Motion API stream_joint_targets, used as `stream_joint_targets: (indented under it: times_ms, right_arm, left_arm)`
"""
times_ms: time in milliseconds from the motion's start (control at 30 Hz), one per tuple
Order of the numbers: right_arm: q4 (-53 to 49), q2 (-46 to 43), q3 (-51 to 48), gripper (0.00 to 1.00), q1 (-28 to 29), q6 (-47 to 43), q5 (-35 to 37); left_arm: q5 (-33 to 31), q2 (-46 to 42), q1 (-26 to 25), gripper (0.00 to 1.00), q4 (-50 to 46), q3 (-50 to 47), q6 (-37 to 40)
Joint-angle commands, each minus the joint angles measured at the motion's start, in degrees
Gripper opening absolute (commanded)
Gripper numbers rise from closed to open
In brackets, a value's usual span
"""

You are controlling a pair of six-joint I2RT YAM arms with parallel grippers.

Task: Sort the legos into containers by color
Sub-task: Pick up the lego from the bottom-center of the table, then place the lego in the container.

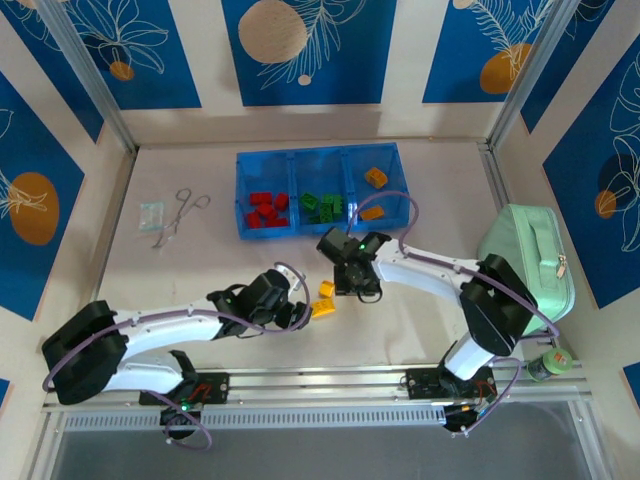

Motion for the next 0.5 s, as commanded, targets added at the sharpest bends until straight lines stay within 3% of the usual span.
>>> stream_joint_targets:
  times_ms: [0,200,467]
  right_arm:
    - [-2.92,-3.22,3.83,0.44,-4.41,-3.91,2.38]
    - [0.56,-2.26,9.53,0.44,-15.94,-11.06,-2.04]
    - [-1.96,11.8,26.77,0.44,-25.44,-17.82,-3.96]
  left_arm:
    - [-0.67,-1.57,-0.74,0.72,-0.15,-0.73,-0.17]
    - [-1.05,-2.44,-1.43,0.72,-0.96,-0.73,-0.15]
    - [-2.92,-4.2,-2.85,0.72,-3.03,-1.13,-1.18]
